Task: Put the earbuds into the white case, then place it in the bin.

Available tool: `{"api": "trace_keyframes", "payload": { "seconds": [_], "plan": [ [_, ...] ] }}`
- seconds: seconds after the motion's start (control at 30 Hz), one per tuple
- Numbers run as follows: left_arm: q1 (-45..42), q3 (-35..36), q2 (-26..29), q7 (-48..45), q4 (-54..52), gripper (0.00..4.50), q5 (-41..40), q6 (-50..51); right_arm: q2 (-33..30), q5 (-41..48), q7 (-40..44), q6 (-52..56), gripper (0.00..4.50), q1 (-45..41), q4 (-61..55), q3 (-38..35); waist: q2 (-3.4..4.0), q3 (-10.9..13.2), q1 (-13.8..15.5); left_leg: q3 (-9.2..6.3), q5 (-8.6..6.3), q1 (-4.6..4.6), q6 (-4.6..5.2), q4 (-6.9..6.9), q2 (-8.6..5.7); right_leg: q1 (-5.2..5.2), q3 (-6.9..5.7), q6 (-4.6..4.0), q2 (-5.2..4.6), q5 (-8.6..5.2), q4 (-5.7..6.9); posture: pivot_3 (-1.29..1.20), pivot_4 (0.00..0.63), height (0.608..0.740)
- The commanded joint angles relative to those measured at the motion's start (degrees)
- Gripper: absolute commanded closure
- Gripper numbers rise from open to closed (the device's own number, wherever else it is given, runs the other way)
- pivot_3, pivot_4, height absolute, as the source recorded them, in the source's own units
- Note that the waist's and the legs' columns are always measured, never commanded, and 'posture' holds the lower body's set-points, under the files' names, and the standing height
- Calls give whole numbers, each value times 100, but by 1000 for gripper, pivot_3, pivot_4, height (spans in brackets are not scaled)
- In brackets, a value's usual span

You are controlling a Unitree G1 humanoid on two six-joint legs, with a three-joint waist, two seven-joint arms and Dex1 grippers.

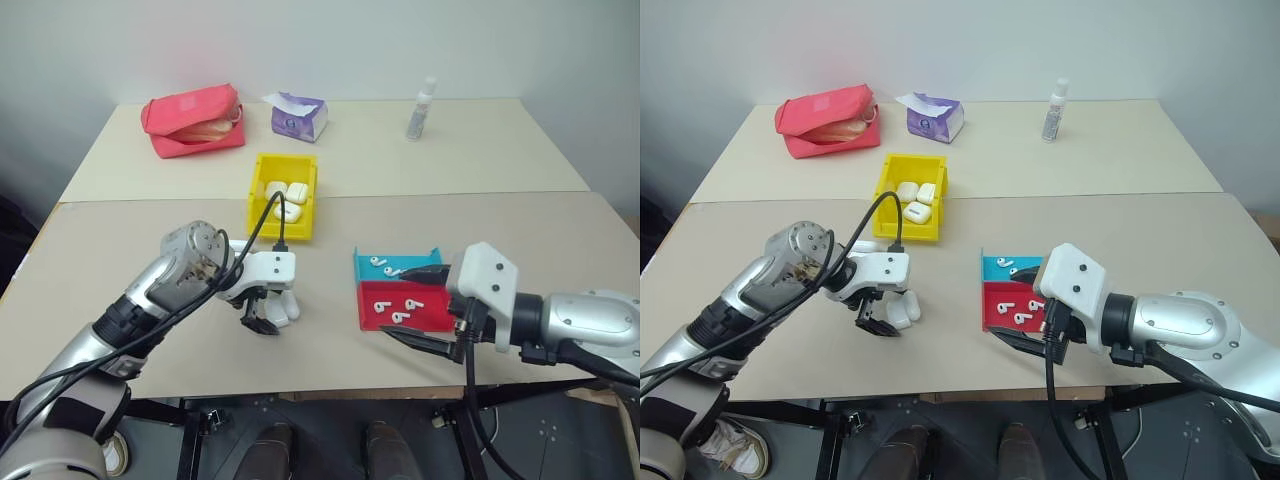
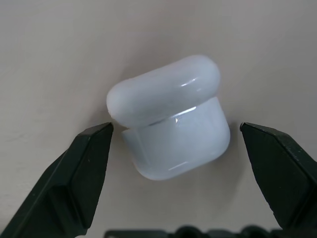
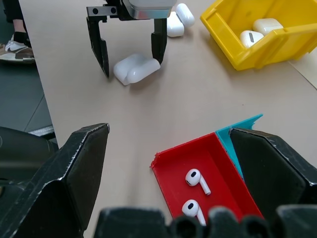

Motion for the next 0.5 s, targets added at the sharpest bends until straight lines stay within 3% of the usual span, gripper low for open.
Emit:
{"api": "trace_keyframes", "payload": {
  "seconds": [0.03, 0.5],
  "plan": [
    [-37, -12, 4, 69, -184, 21, 35, 153, -33, 67, -1, -12, 0, -6, -184, -193, 0, 0, -1, 0, 0, 1, 0, 0, 0, 0, 0, 0, 0, 0, 0, 0, 150, 740],
    [-82, -40, 215, 137, -512, 21, -59, 1185, 10, 110, -53, -48, 0, 27, -198, -194, 0, 0, -4, 0, 0, 1, 0, 0, 0, 1, 0, 0, 0, 0, 1, 0, 150, 740]
  ]
}}
